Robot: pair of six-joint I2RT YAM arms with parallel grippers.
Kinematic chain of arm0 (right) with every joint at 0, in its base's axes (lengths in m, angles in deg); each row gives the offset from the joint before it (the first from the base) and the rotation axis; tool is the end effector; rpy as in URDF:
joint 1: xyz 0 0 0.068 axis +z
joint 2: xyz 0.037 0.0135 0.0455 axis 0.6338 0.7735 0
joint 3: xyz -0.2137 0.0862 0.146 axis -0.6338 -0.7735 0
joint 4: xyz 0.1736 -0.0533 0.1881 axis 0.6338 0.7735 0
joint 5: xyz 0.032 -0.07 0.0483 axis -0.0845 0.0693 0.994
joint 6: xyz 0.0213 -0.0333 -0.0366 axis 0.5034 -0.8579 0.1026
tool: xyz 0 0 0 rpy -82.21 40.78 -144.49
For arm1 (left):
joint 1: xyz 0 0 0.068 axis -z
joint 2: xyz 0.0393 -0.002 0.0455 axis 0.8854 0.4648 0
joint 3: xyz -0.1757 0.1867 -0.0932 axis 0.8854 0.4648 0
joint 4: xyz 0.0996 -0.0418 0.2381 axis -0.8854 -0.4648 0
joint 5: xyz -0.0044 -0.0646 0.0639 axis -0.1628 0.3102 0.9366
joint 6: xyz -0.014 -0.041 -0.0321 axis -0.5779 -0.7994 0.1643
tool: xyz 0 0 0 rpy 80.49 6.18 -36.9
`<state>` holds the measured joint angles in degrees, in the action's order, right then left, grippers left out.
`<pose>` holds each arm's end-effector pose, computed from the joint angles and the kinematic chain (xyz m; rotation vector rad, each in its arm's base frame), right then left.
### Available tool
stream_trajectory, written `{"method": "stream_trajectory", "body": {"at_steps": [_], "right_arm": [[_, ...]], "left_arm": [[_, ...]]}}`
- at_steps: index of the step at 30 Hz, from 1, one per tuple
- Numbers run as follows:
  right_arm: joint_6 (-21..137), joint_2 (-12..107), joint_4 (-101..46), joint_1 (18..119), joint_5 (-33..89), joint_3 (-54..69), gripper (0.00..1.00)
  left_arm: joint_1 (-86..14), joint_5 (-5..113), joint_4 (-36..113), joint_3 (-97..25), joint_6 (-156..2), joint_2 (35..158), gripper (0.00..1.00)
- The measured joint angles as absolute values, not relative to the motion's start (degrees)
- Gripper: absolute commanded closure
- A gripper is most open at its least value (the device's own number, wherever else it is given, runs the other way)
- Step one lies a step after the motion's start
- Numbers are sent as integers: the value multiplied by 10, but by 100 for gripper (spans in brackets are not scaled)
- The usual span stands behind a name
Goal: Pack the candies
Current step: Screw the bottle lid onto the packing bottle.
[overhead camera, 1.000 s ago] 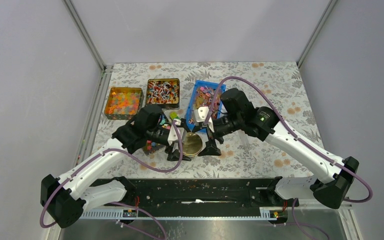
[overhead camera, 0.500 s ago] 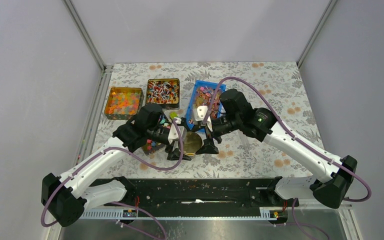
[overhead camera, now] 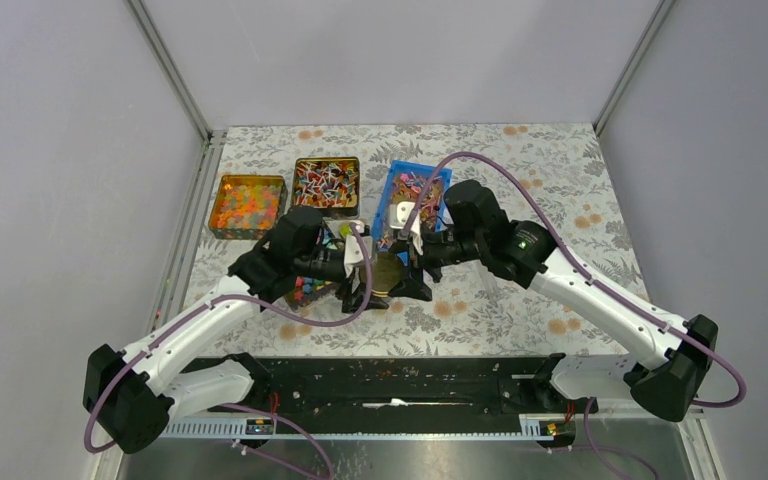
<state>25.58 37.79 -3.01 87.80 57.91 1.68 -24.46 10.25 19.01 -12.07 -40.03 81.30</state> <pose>0.1650 0.2192 0.3705 -1.5475 1.3508 0.9193 0.1614 -0.1609 0.3025 1.4987 1.3793 -1.0693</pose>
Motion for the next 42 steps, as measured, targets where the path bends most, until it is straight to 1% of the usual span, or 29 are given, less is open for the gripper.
{"method": "stream_trajectory", "body": {"at_steps": [6, 14, 15, 21, 23, 25, 31, 34, 38, 42], "right_arm": [[298, 382, -54, 882, 518, 14, 28], [349, 400, -88, 905, 420, 18, 26], [354, 401, -88, 906, 413, 19, 25], [375, 404, -88, 912, 375, 21, 7], [375, 403, -88, 914, 361, 20, 2], [374, 396, -95, 916, 352, 12, 0], [346, 376, -104, 926, 349, -7, 0], [319, 367, -95, 932, 366, -9, 0], [296, 353, -79, 927, 399, -12, 1], [285, 333, -66, 900, 456, -14, 0]], "left_arm": [[-245, 161, 250, -103, -460, 813, 50], [-247, 244, 262, -102, -489, 813, 50], [-247, 248, 261, -102, -489, 813, 50], [-250, 271, 262, -102, -490, 817, 50], [-251, 276, 261, -102, -487, 816, 49], [-251, 276, 259, -102, -483, 816, 49], [-245, 266, 253, -102, -453, 810, 49], [-245, 260, 247, -102, -436, 799, 48], [-245, 245, 230, -102, -416, 787, 48], [-245, 214, 214, -102, -393, 785, 47]]}}
